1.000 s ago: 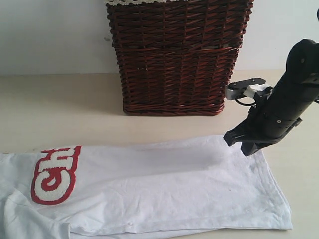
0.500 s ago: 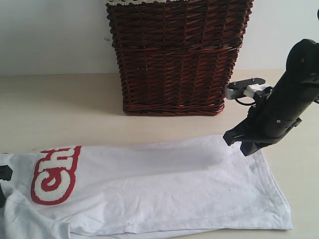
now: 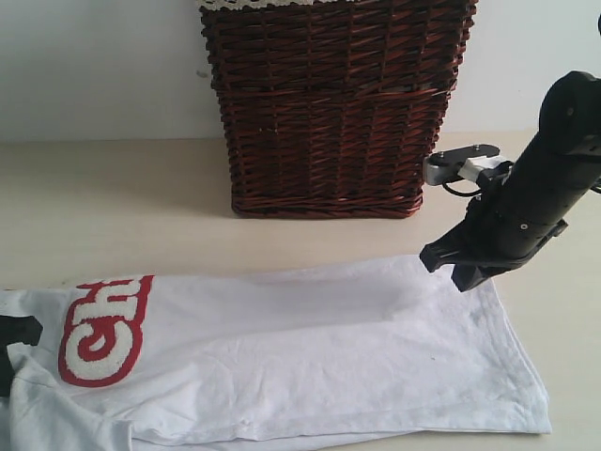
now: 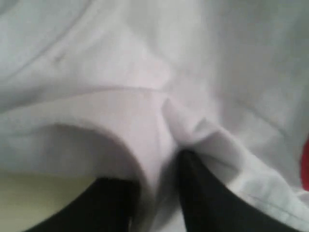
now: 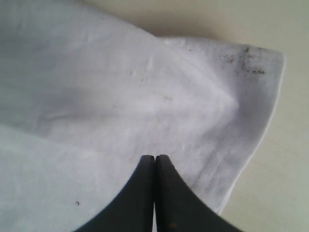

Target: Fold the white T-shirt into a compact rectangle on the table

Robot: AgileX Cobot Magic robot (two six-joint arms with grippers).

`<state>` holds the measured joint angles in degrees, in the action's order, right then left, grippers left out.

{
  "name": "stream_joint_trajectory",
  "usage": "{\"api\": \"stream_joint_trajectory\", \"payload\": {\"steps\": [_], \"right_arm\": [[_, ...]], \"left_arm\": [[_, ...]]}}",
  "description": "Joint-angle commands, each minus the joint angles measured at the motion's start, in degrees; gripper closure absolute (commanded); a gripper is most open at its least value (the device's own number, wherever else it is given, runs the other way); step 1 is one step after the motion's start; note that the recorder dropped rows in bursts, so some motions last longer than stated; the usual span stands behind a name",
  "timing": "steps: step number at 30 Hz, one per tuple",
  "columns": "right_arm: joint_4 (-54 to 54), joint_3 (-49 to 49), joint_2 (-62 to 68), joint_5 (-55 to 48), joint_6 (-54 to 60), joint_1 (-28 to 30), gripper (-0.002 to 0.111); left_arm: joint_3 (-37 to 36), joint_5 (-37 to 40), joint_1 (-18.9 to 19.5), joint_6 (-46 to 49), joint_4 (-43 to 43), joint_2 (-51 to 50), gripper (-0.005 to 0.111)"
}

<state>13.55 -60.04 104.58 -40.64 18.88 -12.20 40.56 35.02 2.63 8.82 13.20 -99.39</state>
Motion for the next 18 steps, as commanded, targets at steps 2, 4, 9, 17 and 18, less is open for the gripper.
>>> {"api": "stream_joint_trajectory", "payload": {"steps": [2, 4, 9, 17, 18], "right_arm": [[0.24, -0.32, -0.46, 0.12, 0.42, 0.19, 0.108], [0.24, -0.32, -0.46, 0.12, 0.42, 0.19, 0.108], [0.24, -0.32, -0.46, 0.12, 0.42, 0.19, 0.108], [1.11, -0.32, -0.46, 0.14, 0.42, 0.19, 0.108], [1.12, -0.32, -0.46, 0.01, 0.42, 0.19, 0.108]], "left_arm": [[0.99, -0.16, -1.37, 1.9, 0.72, -1.3, 0.106], [1.76, 1.48, -1.37, 1.9, 0.72, -1.3, 0.106], [4.1, 5.87, -1.37, 2.97, 0.6, -0.11, 0.107], [4.92, 6.11, -1.37, 2.77, -3.51, 5.92, 0.107], [4.92, 5.28, -1.26, 2.29, -4.13, 6.6, 0.107]]}}
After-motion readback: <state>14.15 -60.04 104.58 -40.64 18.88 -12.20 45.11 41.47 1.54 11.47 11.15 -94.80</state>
